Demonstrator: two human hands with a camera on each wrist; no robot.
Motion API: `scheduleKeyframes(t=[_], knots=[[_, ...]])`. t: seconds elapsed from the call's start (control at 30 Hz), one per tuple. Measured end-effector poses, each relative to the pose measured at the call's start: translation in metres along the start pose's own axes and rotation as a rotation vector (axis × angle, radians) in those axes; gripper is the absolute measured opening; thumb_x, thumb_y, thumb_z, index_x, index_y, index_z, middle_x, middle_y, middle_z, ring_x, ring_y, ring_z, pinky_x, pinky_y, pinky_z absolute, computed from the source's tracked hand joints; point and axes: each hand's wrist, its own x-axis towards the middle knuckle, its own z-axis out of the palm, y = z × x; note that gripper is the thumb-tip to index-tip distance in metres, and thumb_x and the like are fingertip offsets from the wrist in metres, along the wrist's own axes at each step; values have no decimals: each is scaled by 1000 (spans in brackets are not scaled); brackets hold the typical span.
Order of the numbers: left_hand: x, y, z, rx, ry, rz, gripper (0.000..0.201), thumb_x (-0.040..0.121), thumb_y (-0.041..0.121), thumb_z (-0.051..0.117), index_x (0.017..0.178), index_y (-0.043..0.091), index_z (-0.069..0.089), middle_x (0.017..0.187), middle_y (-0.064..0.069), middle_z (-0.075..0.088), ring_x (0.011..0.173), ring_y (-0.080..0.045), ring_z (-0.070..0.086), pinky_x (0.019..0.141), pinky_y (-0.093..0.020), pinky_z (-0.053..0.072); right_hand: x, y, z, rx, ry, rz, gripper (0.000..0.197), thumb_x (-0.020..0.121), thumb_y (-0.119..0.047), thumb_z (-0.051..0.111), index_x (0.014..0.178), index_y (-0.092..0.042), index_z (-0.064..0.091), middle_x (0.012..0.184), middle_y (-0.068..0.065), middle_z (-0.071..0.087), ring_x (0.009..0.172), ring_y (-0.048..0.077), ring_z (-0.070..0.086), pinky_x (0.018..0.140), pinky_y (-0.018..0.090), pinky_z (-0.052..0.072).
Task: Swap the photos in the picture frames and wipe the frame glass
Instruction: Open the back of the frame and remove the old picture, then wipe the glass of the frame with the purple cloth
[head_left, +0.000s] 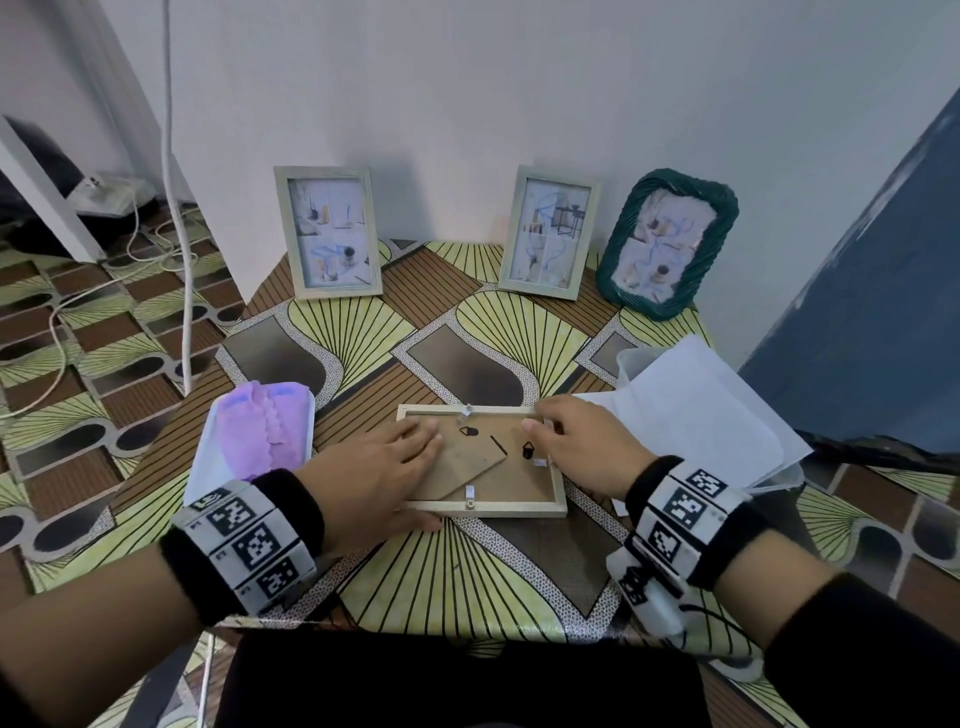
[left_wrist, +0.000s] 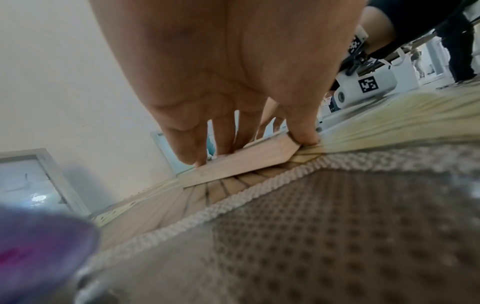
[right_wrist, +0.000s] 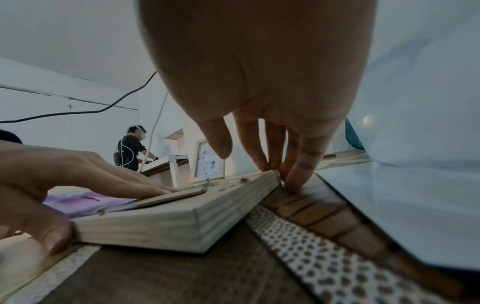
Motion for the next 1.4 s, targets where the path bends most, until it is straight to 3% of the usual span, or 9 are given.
scheduleKeyframes(t=[0.2,0.37,0.47,0.63,0.83,1.0,1.17,1.27,1.4], knots=[[-10,2,-4,13,104,77,83,92,64,9,154,10,12,161,-8,20,149,-22,16,120,-36,23,1,8,3,35,28,19,40,103,-28,42,87,0,66,94,11,64,93,25,58,83,36,46],[-27,-2,-27,-196,354,186,52,101,42,36,141,11,49,142,-5,53,129,-21,52,105,-35,45,-6,13,1,122,70,99,57,102,-50,37,65,-14,60,64,-2,57,67,15,54,59,28,36],[-35,-7,-44,-456,424,211,42,103,36,37,134,14,55,129,2,62,115,-15,62,93,-33,52,-10,18,0,313,123,122,67,99,-60,30,83,-11,73,84,3,72,83,20,65,82,36,48],[-35,-17,-58,-725,517,101,33,101,28,40,132,30,54,107,23,67,96,6,62,78,-12,47,-16,13,-7,904,143,197,66,93,-63,36,97,-5,68,86,13,74,77,36,74,80,49,60],[-26,-13,-40,-1106,382,-89,40,101,11,43,139,22,48,135,14,58,125,-5,54,107,-27,42,-17,10,-11,1018,193,168,59,97,-57,40,97,-5,67,68,1,73,70,25,69,83,48,58],[-19,0,-20,-1281,288,-146,47,100,-2,42,144,15,41,137,1,57,127,-13,54,109,-37,41,-9,5,-2,1041,204,180,46,103,-43,43,100,-6,69,83,4,76,74,16,70,74,34,59],[-15,11,-4,-1118,301,-205,40,96,-3,50,127,22,57,109,4,68,101,-14,63,93,-33,49,-5,2,5,1027,202,179,32,102,-36,48,91,-17,71,83,-9,77,82,10,72,81,30,58],[-14,10,-1,-962,297,-246,31,93,5,58,120,20,61,93,2,55,88,-13,55,87,-27,46,-4,2,8,1005,163,155,30,102,-30,50,88,-17,74,89,-8,78,89,7,73,77,21,58],[-13,10,-1,-849,266,-216,14,92,10,61,101,20,62,84,1,50,83,-3,45,74,-16,36,-4,5,14,813,126,141,24,98,-20,52,97,-11,74,109,3,74,101,17,68,97,37,52]])
